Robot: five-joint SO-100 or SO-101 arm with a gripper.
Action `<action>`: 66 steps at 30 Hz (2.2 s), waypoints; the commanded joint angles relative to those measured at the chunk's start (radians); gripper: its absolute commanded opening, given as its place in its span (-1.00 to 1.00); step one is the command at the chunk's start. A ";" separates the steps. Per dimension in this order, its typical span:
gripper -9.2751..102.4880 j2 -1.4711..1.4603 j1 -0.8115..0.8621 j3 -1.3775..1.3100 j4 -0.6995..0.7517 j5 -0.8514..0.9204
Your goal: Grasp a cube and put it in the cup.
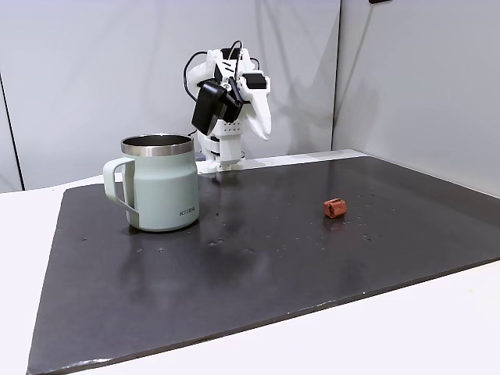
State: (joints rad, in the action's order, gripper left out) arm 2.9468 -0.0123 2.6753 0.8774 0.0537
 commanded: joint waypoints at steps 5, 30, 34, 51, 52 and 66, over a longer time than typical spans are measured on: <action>-0.83 -0.387 -0.023 -0.393 -0.020 -0.063; -0.83 -1.433 -0.133 -1.335 0.247 -0.341; -0.83 -1.545 -0.153 -1.466 0.314 -0.341; -0.60 -1.819 -0.153 -1.744 0.486 -0.328; -0.52 -1.829 -0.150 -1.755 0.497 -0.327; -0.29 -1.921 -0.132 -1.875 0.565 -0.319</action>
State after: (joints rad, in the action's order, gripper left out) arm 1.0186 -0.1473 0.8759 1.4297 -0.2746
